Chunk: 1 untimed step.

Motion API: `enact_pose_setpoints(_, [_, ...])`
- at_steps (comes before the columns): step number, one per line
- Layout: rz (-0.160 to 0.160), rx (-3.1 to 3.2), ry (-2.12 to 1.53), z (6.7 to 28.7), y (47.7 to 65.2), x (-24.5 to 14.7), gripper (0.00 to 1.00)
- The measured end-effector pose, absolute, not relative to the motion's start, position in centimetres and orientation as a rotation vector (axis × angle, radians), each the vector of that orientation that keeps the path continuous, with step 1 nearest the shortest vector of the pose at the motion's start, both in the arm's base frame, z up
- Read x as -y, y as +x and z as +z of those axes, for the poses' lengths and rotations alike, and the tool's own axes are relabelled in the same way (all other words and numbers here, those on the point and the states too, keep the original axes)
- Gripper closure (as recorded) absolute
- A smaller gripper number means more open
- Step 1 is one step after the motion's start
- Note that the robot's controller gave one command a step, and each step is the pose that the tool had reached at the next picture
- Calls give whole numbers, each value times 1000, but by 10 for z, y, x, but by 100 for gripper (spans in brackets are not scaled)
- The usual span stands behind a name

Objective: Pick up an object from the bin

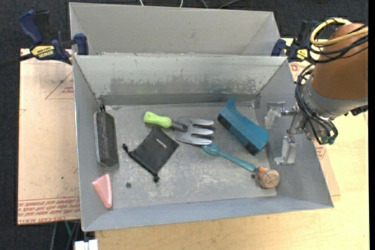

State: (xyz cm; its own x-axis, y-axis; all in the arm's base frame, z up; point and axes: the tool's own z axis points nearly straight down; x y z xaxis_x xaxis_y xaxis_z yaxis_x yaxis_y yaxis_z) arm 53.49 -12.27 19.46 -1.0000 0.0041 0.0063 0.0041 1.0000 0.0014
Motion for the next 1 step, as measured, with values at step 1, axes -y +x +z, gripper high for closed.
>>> enact_pose_setpoints(1, [0,3143,-1,199,537,122,0])
